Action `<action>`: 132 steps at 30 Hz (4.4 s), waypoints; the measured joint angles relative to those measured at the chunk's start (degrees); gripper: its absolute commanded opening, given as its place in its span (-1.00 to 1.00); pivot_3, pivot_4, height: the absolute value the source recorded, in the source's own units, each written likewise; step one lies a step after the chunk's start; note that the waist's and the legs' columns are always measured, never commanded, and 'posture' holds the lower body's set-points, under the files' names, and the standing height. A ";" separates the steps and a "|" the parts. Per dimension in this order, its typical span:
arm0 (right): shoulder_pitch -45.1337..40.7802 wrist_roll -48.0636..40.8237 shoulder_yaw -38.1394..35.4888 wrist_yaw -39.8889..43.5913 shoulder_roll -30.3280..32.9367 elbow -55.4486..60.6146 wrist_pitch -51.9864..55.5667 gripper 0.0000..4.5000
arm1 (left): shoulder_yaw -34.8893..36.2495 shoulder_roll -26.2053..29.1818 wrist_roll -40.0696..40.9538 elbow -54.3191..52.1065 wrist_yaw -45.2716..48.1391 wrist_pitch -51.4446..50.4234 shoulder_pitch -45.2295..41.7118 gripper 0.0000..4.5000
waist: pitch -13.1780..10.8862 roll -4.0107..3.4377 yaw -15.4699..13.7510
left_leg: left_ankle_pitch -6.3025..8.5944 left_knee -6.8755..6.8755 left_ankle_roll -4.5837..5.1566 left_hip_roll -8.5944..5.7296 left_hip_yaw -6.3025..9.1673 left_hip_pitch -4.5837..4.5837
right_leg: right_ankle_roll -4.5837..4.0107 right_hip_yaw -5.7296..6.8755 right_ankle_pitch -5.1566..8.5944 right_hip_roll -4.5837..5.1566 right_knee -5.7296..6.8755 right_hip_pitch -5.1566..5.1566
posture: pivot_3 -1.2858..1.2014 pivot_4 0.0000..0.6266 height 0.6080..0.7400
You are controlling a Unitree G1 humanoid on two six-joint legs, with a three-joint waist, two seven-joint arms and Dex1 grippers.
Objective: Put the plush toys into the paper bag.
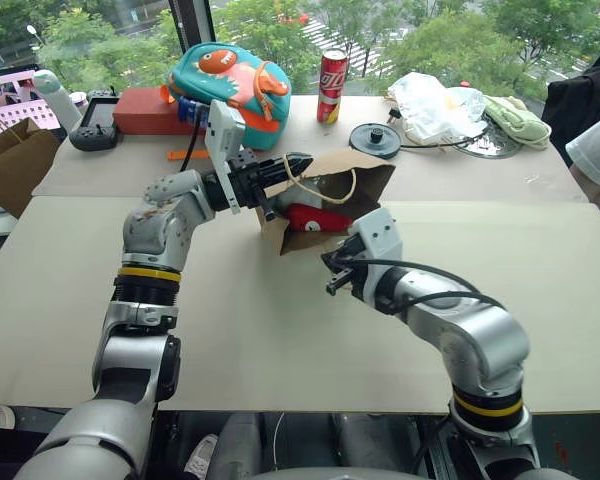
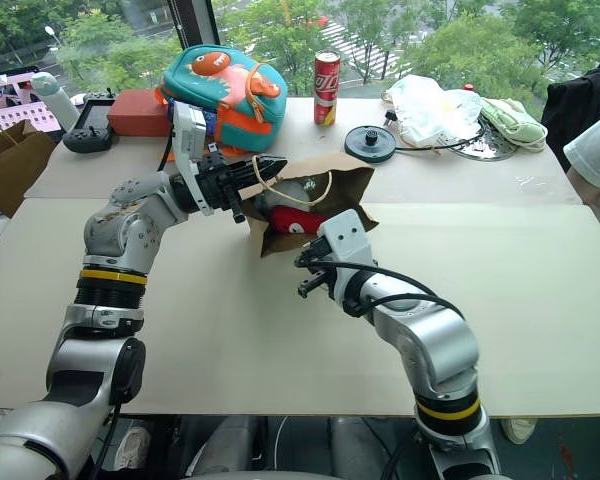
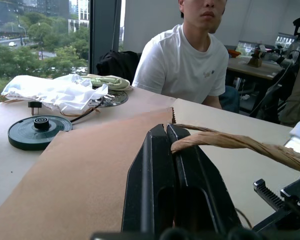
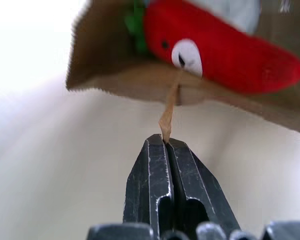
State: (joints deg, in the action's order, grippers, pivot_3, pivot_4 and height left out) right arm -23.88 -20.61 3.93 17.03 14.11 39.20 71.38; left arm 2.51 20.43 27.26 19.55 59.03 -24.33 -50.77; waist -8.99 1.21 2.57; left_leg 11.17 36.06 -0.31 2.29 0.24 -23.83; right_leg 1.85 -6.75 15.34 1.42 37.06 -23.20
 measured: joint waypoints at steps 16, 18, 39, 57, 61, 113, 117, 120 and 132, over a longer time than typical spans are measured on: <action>-10.54 -7.78 -5.33 -0.69 -0.47 7.23 4.55 -0.94 | 3.53 -0.92 6.50 -0.20 -3.68 -13.39 0.17 -1.00 | 0.00 -0.01 0.05 | 0.00 -0.02 0.00 0.02 0.04 0.02 | -0.01 0.03 0.00 -0.02 0.02 0.00 | 0.03 -0.52 0.89; -9.62 -7.76 -4.60 -1.19 -0.26 6.73 5.14 -0.94 | 1.97 -0.57 6.03 -0.71 -2.35 -13.21 1.05 -1.00 | 0.00 0.00 0.04 | 0.00 -0.03 0.00 0.03 0.04 0.01 | -0.01 0.04 0.00 -0.02 0.01 0.00 | 0.03 -0.52 0.89; -7.80 -7.58 -7.19 -2.57 6.13 4.51 8.64 -0.33 | -2.04 -0.02 3.07 0.01 2.00 -11.82 -0.36 -0.30 | 0.00 0.00 0.02 | 0.00 -0.03 0.00 0.02 0.02 0.01 | 0.00 0.01 0.00 -0.03 -0.04 0.00 | 0.03 -0.52 0.89; -16.70 -23.96 -28.61 6.64 10.16 7.20 8.62 0.99 | 8.47 4.10 14.63 -7.60 -3.80 -29.24 -0.79 1.00 | 0.00 0.00 0.00 | 0.00 -0.09 0.00 0.05 0.04 -0.02 | 0.00 0.03 0.00 -0.02 -0.02 -0.01 | 0.03 -0.52 0.89; -13.56 -34.90 -35.17 10.80 15.12 9.09 8.61 0.88 | 9.89 6.97 15.77 -13.17 -5.17 -31.05 3.86 1.00 | 0.00 -0.01 0.00 | 0.01 -0.15 0.01 0.03 0.03 0.04 | -0.01 0.04 0.00 0.04 -0.03 0.08 | 0.03 -0.52 0.89; -10.63 -7.53 4.11 -0.11 14.22 -9.61 -7.38 -0.97 | -11.63 -1.99 -8.34 -22.32 -16.93 -5.72 22.70 1.00 | 0.00 0.01 -0.10 | -0.05 -0.06 -0.06 0.00 -0.05 0.05 | 0.00 -0.07 0.01 0.03 -0.07 0.06 | 0.03 -0.52 0.89; -10.63 -7.43 4.11 -0.01 13.80 -9.61 -7.18 -0.97 | -11.64 -3.85 -8.84 -22.17 -18.04 -5.72 22.70 1.00 | 0.00 0.01 -0.11 | -0.05 -0.06 -0.06 0.00 -0.04 0.05 | 0.00 -0.08 0.01 0.03 -0.07 0.06 | 0.03 -0.52 0.89; -10.63 -7.31 4.10 -0.03 13.67 -9.61 -7.12 -1.00 | -11.72 -4.94 -8.97 -22.18 -18.65 -5.72 22.72 0.77 | 0.00 0.01 -0.09 | -0.05 -0.06 -0.06 -0.01 -0.05 0.05 | 0.00 -0.08 0.01 0.03 -0.07 0.06 | 0.03 -0.52 0.89; -10.63 -7.12 3.94 -0.10 13.25 -9.61 -6.96 -1.00 | -11.74 -5.72 -10.14 -22.18 -20.83 -5.56 23.71 -1.00 | 0.00 0.01 -0.09 | -0.05 -0.06 -0.06 -0.02 -0.04 0.05 | 0.00 -0.08 0.01 0.04 -0.08 0.07 | 0.03 -0.52 0.89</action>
State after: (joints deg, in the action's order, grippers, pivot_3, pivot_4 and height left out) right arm -34.51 -27.73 7.87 16.93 27.36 29.59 64.41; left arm -9.23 14.71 17.13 -2.63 38.21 -29.90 -27.05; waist -8.99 1.22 2.47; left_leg 11.12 36.00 -0.38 2.27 0.20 -23.77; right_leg 1.86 -6.83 15.34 1.46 36.98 -23.14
